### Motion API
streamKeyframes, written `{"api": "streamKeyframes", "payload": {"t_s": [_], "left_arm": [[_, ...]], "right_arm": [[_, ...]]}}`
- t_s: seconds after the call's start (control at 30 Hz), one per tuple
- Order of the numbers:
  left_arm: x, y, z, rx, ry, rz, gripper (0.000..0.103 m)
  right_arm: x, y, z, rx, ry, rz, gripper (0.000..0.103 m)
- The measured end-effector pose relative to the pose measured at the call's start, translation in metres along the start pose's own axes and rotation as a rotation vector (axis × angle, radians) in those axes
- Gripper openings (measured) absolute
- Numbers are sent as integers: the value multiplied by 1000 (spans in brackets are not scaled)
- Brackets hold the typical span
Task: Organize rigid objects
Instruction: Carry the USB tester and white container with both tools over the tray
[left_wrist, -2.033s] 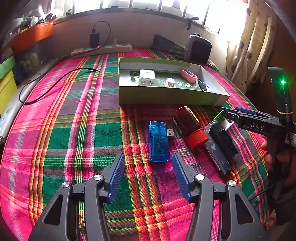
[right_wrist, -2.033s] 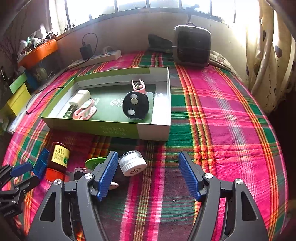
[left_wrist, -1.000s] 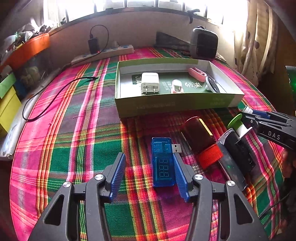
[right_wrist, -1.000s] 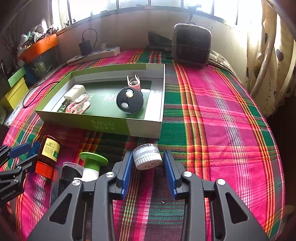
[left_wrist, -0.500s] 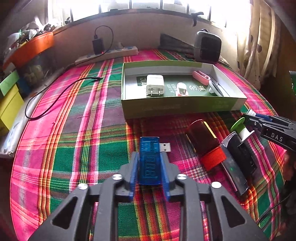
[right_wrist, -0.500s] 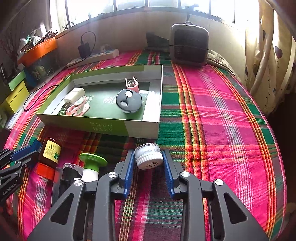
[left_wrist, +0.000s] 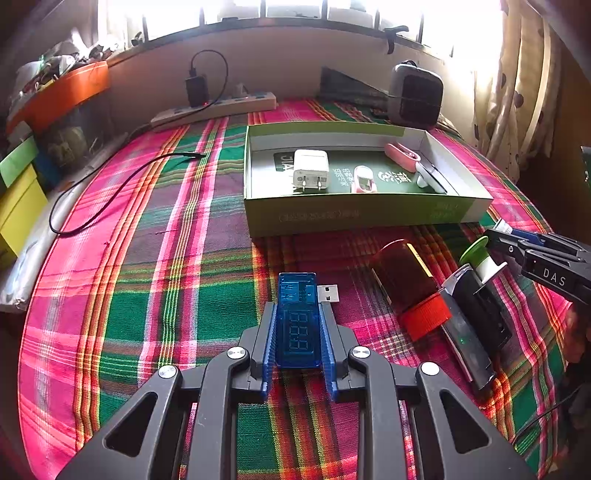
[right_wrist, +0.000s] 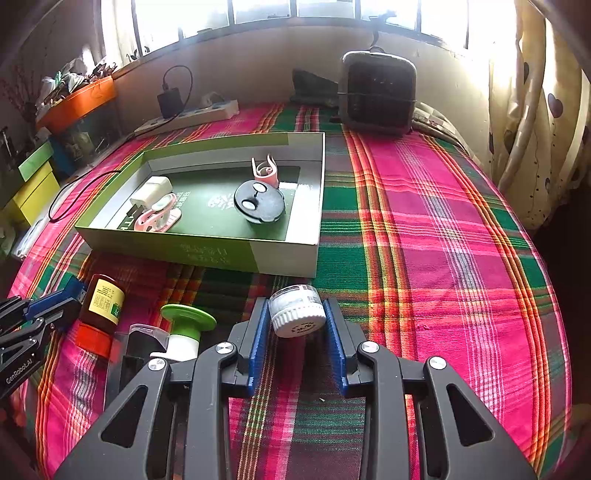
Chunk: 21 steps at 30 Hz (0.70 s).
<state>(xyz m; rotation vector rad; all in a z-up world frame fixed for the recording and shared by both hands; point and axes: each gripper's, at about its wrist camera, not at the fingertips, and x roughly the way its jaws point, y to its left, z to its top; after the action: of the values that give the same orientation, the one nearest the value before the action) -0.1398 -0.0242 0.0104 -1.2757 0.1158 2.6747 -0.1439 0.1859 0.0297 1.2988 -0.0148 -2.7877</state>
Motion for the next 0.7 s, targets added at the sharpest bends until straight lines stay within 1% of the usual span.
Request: {"api": "streamKeyframes", "payload": {"t_s": [0.17,0.4,0.7], "left_arm": [[-3,2,1,-17,-4,-9,21],[-10,1,4,-16,-19,-23,21],[-24,3,28,-17,-68,-33,21]], "right_arm": [[-2,1,0,-6,-5,1,31],[-9,3,2,-13,-24,12,31],[-21,4,16,-28,-62,15,31]]}}
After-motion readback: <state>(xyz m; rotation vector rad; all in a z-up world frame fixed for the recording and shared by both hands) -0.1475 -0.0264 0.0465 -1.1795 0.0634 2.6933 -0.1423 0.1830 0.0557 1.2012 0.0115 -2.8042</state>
